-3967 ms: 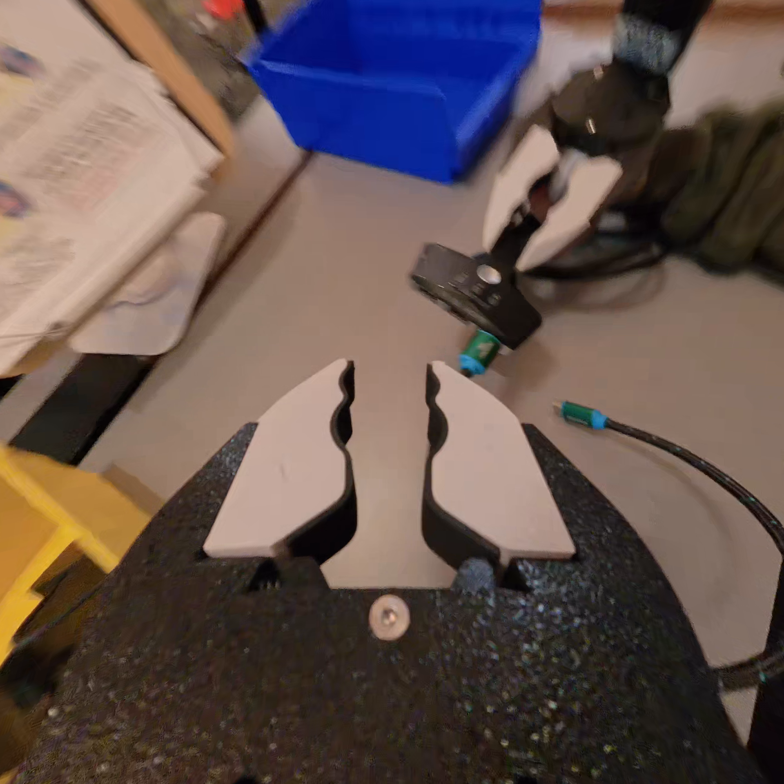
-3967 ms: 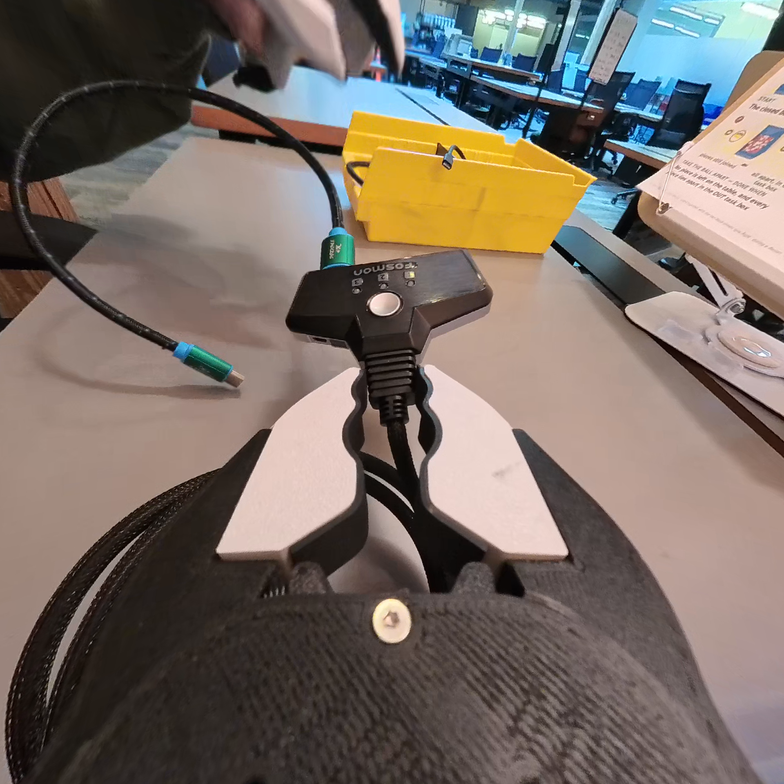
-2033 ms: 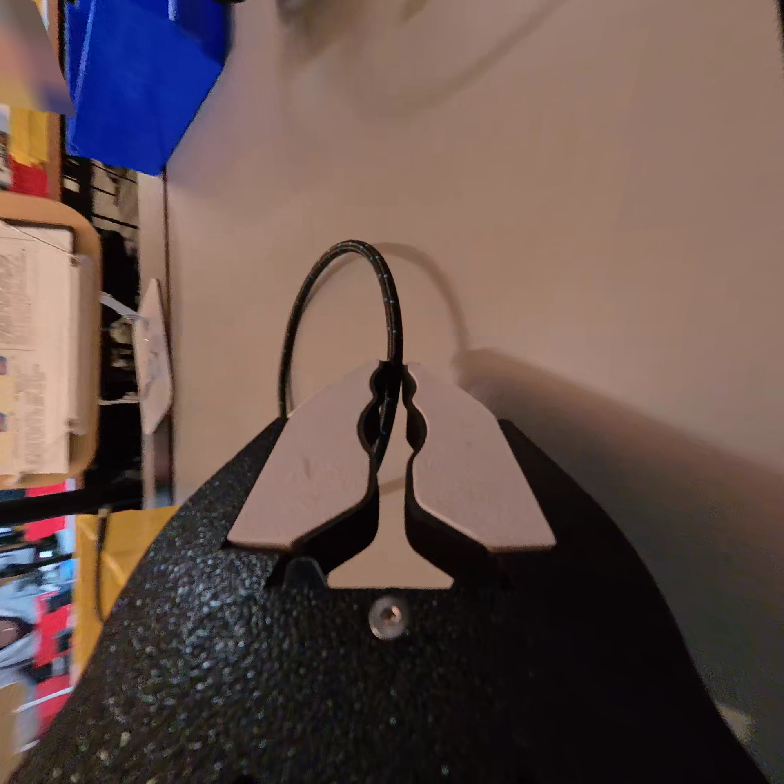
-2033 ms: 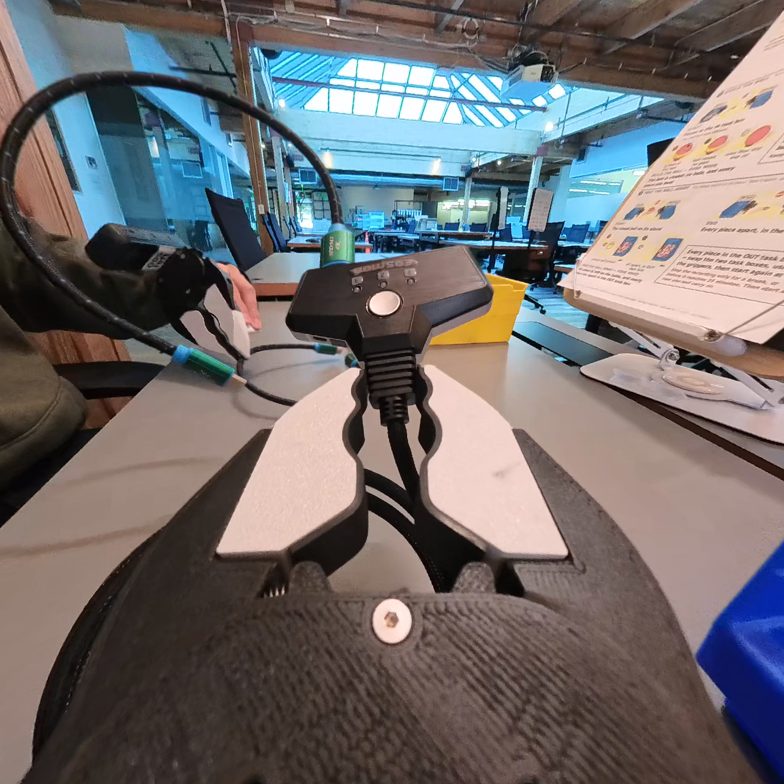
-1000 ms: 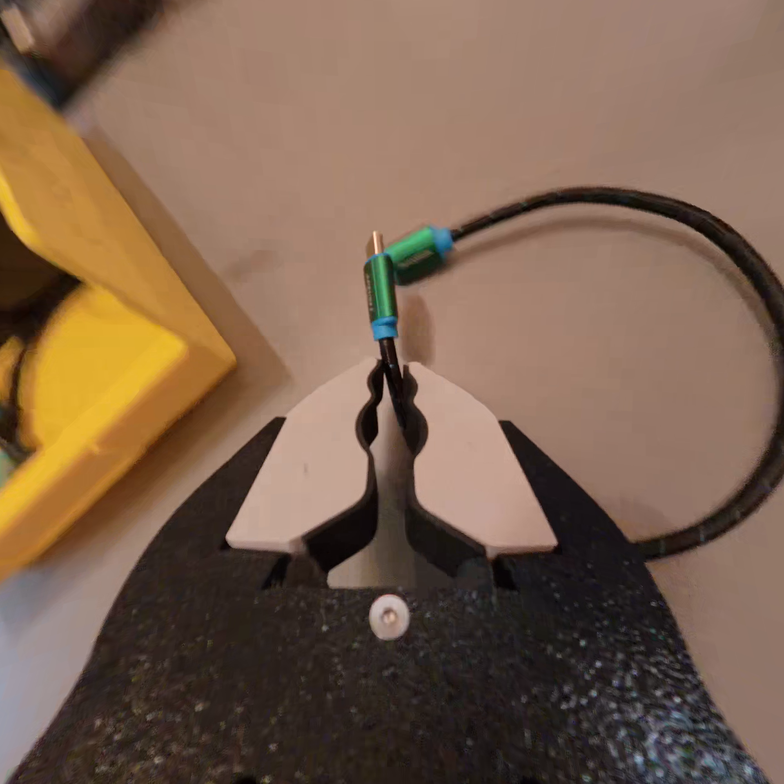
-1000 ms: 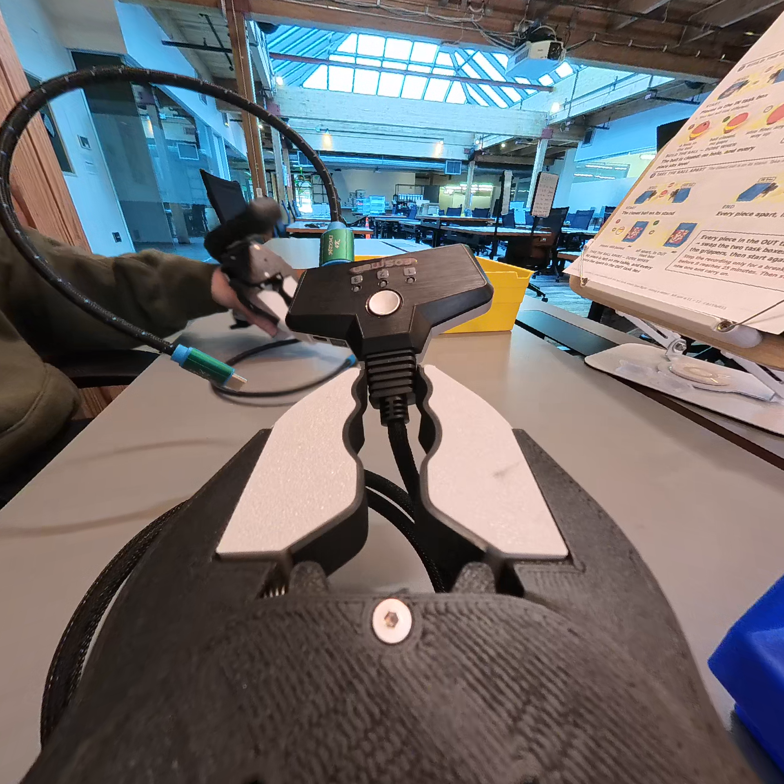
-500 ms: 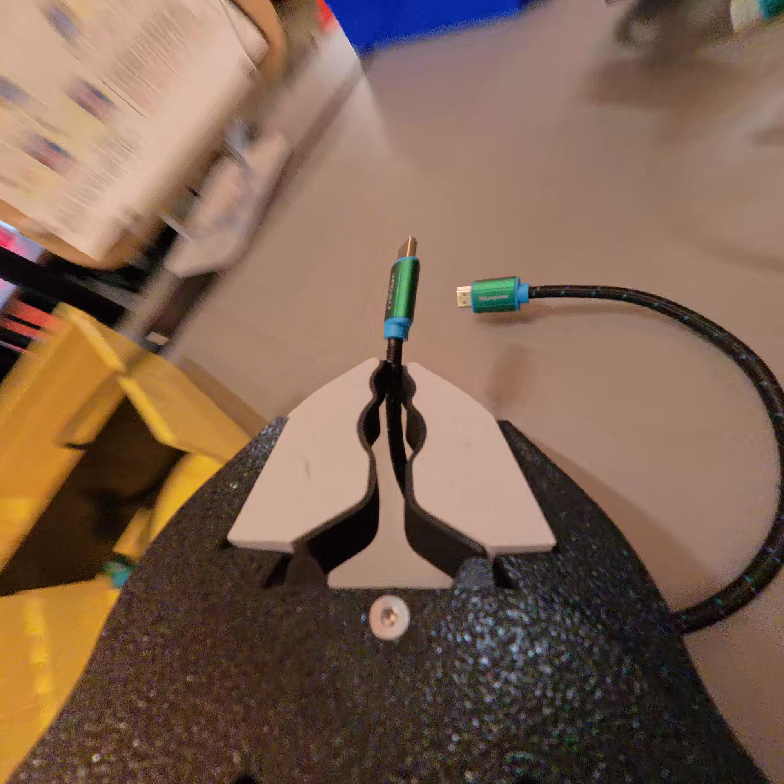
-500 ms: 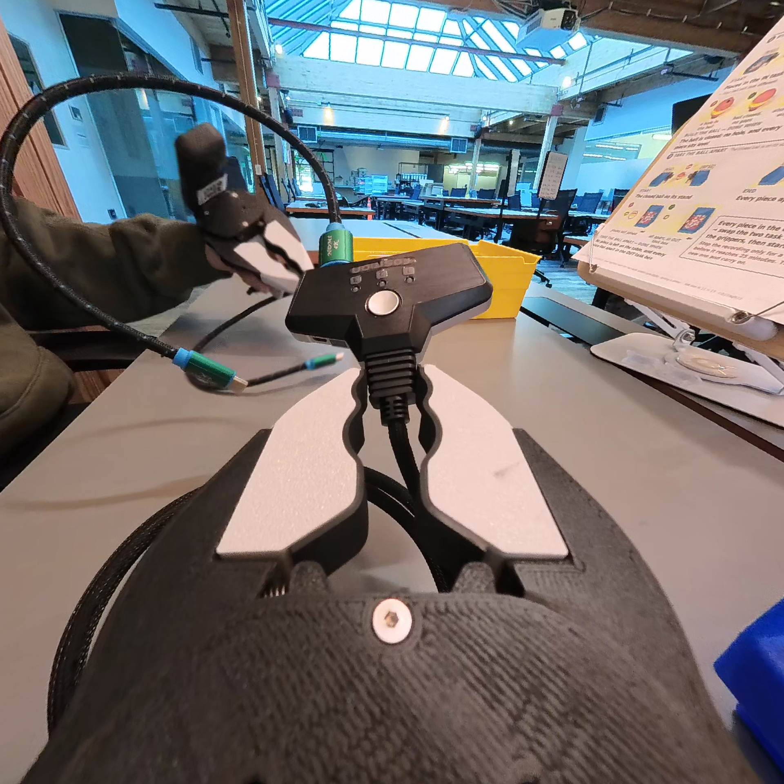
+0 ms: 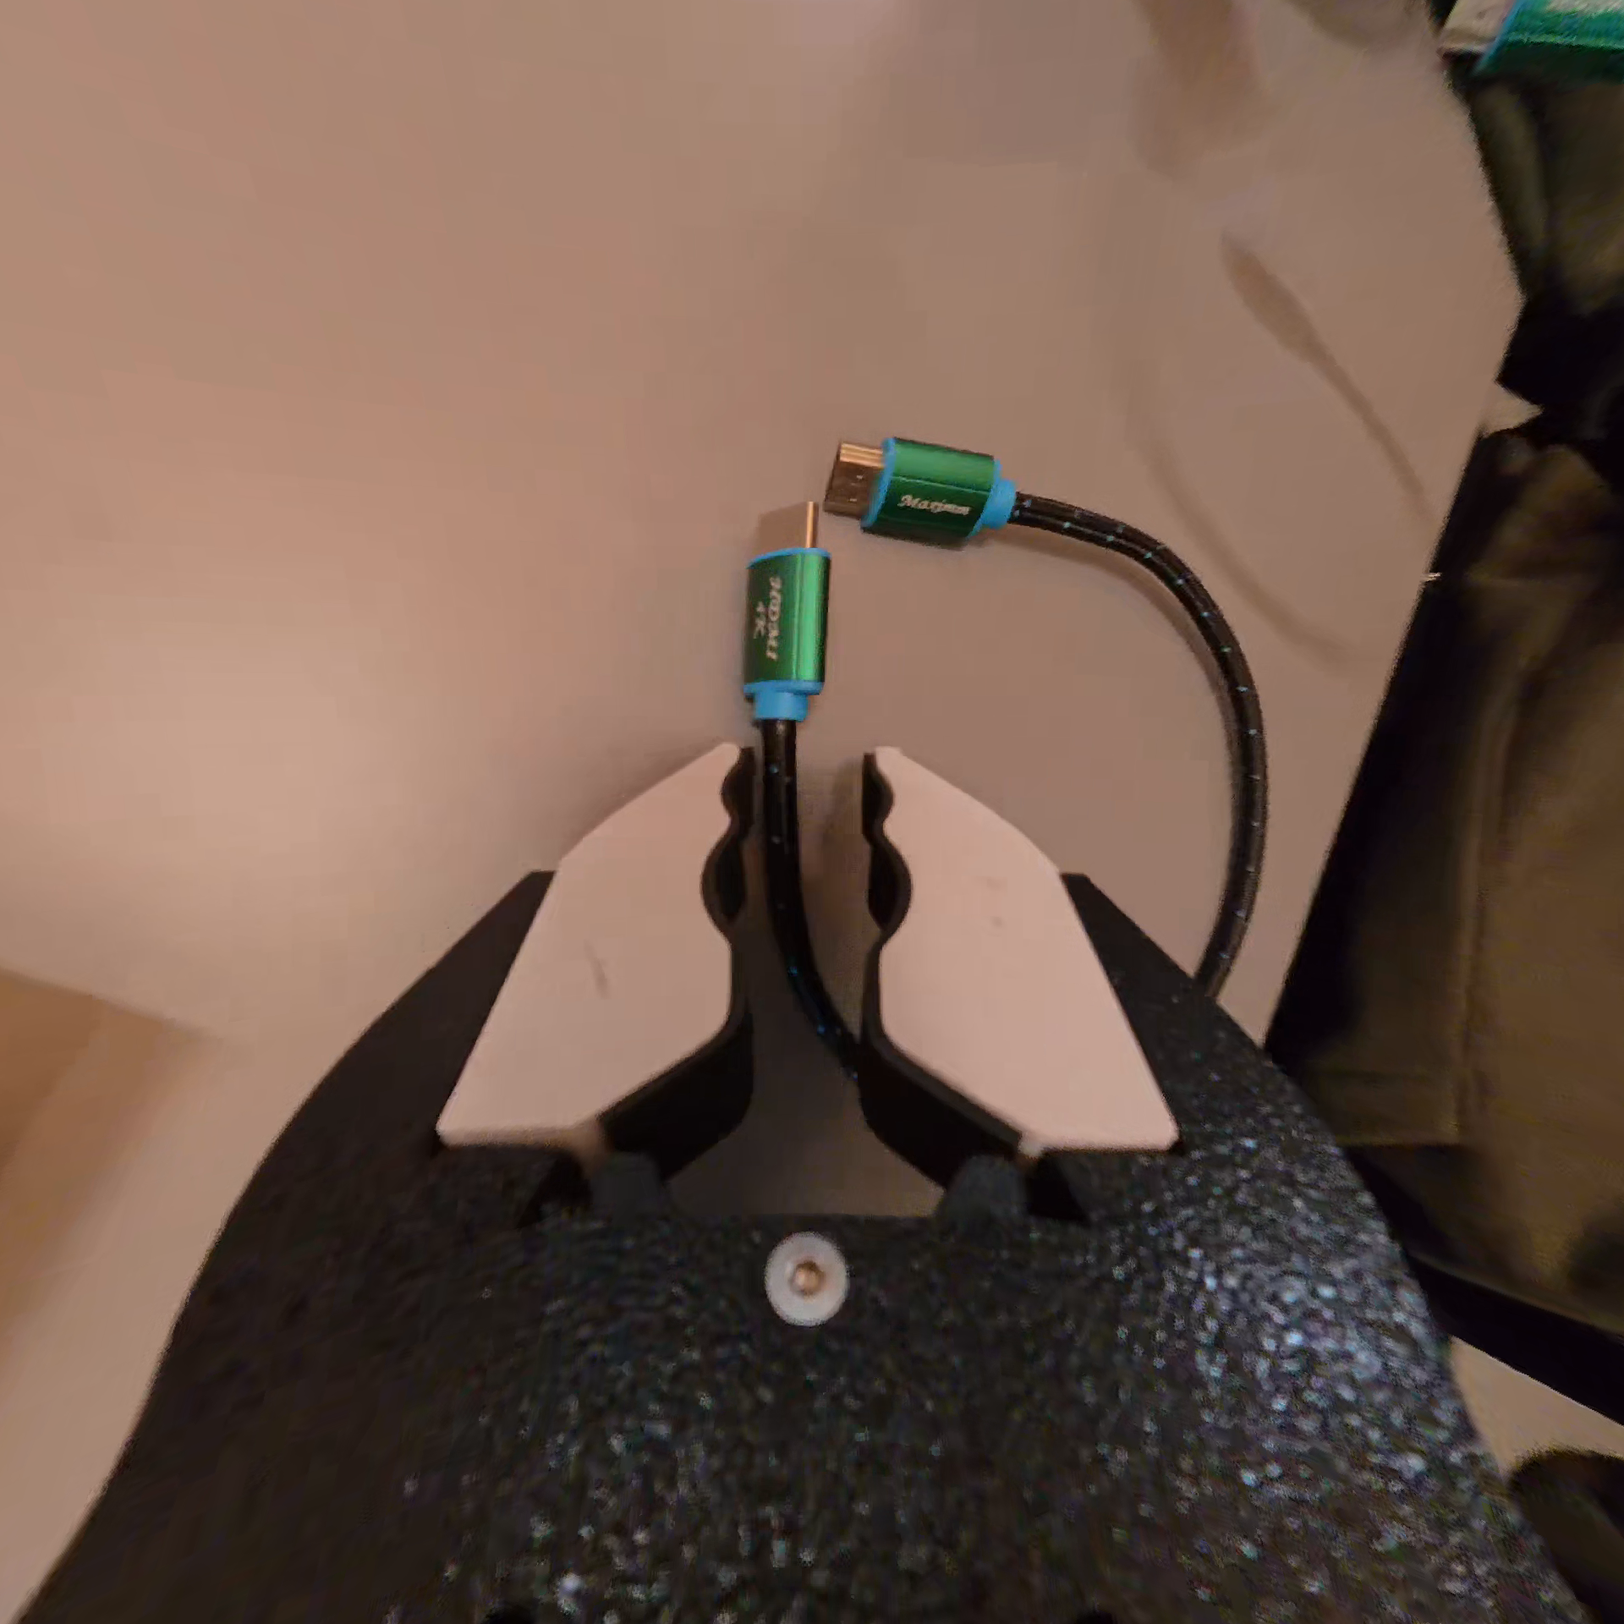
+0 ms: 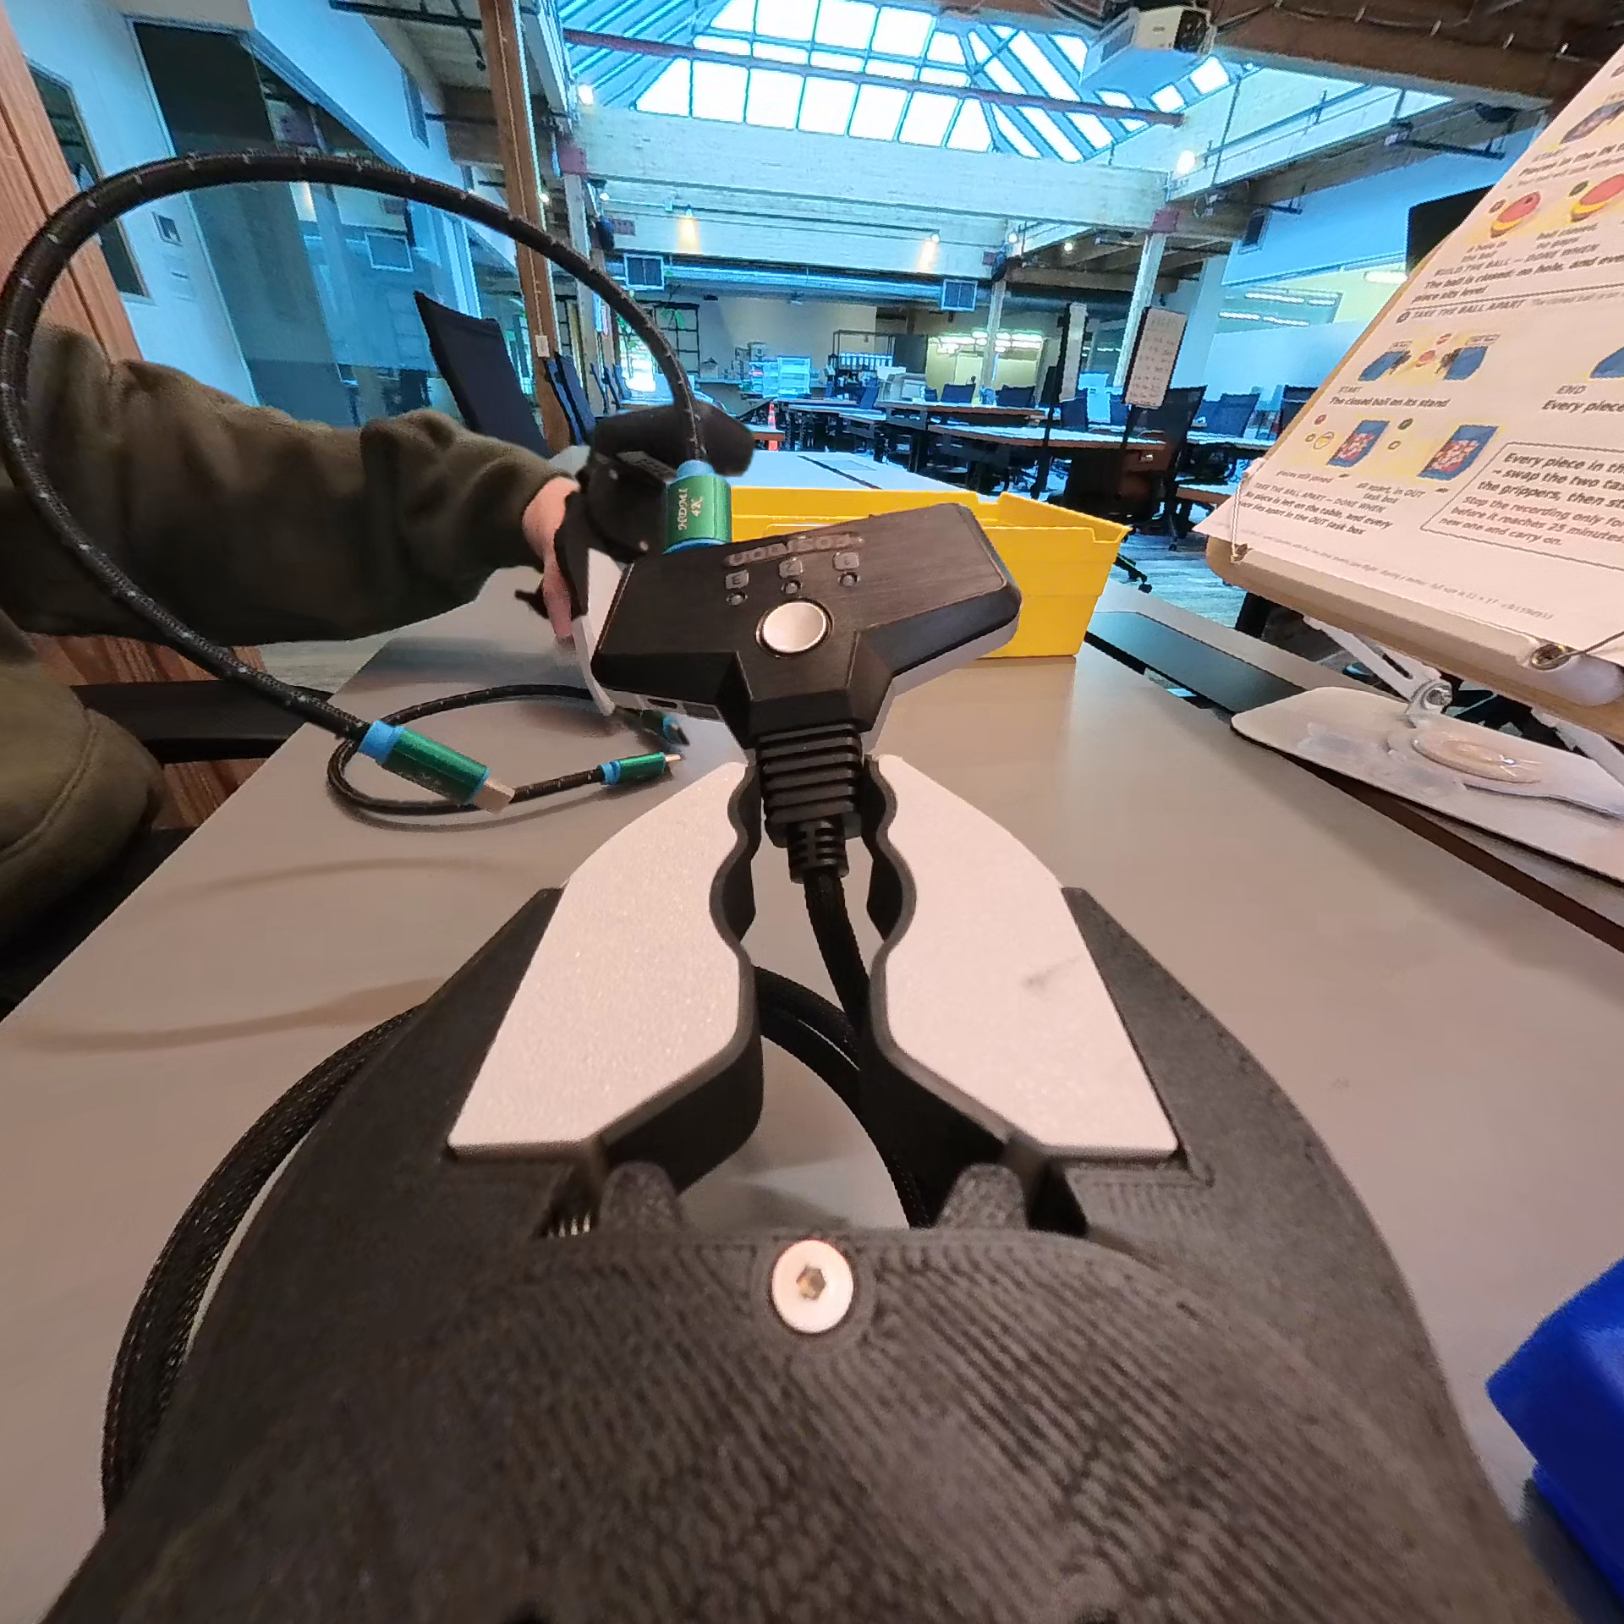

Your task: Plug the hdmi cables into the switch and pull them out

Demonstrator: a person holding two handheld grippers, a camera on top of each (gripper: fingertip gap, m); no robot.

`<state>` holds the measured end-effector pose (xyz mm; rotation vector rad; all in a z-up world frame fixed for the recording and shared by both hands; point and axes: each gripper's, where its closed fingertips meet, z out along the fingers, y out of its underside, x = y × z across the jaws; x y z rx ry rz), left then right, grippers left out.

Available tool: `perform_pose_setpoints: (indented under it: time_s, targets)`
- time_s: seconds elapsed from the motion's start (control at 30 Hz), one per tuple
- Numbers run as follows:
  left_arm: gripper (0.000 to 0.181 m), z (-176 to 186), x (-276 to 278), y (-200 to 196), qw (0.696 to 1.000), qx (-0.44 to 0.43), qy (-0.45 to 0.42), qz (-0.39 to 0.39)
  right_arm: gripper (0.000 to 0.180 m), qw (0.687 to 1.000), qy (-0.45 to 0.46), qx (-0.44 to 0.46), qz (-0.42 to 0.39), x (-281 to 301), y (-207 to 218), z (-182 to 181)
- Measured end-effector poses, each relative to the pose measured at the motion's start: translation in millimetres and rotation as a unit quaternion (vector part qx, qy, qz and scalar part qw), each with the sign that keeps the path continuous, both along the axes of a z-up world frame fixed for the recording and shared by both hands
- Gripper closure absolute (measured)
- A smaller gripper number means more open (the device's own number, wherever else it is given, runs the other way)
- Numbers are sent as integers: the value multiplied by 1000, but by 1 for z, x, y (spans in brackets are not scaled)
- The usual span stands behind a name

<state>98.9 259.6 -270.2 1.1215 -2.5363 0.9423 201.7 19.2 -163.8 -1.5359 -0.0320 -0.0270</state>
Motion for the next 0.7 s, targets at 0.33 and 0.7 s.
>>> perform_pose_setpoints:
  time_s: [0.33,0.7]
  targets:
    - [157,4,2,-10,989,-46,138,26,157,1000,-3,-4,3,-1,1,-1]
    - [175,-1,4,-6,999,-2,35,-31,157,1000,-5,-9,7,-3,2,-2]
